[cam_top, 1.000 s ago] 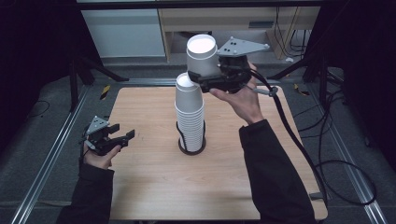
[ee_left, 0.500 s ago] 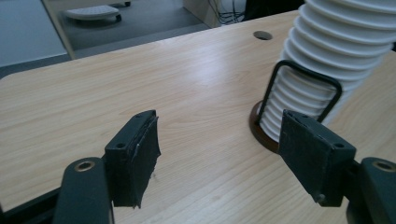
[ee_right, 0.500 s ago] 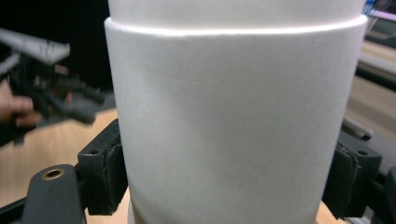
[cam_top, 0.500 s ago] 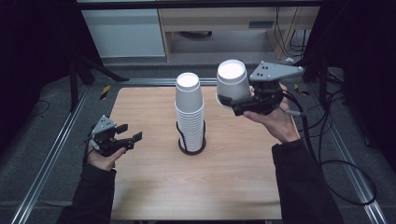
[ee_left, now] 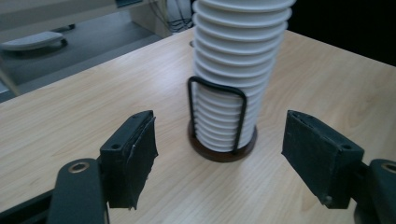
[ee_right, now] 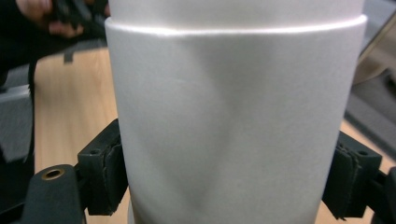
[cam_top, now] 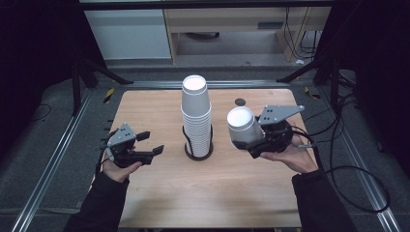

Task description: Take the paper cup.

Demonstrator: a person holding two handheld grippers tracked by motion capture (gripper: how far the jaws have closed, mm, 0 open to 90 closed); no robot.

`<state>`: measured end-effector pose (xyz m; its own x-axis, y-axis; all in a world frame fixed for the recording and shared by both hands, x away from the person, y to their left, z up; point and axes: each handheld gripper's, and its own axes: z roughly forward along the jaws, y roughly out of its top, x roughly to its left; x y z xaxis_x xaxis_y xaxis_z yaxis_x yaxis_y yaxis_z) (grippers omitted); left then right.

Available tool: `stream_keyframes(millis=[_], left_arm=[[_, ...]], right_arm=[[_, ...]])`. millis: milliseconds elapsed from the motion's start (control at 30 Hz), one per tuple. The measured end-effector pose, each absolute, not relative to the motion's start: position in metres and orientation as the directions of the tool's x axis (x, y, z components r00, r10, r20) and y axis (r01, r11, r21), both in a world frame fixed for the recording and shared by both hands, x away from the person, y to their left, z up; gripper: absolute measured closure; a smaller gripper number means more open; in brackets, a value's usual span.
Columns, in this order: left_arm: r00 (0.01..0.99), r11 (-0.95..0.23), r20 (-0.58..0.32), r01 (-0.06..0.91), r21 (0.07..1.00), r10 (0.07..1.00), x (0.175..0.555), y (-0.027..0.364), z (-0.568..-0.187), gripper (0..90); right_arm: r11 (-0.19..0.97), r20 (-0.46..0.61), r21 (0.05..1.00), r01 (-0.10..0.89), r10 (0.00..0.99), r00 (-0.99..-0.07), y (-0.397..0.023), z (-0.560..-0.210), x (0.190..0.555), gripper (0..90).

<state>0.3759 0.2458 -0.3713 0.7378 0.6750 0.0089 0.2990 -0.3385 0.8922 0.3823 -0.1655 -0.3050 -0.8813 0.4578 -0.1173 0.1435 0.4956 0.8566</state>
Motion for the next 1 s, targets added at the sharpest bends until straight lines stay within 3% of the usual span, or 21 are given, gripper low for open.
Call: stream_keyframes(millis=[400, 1000], left_arm=[[0.859, -0.405, 0.003, 0.238, 0.883, 0.512, 0.361, 0.212, -0.370, 23.2], [0.947, -0.454, -0.009, 0.162, 0.876, 0.321, 0.349, 0.185, -0.363, 18.4]], right_arm=[[0.616, -0.084, 0.777, 0.130, 0.307, -0.948, -0.145, -0.342, 0.380, 17.8], [0.726, -0.030, 0.685, 0.057, 0.106, -0.994, -0.105, -0.363, 0.379, 17.7]])
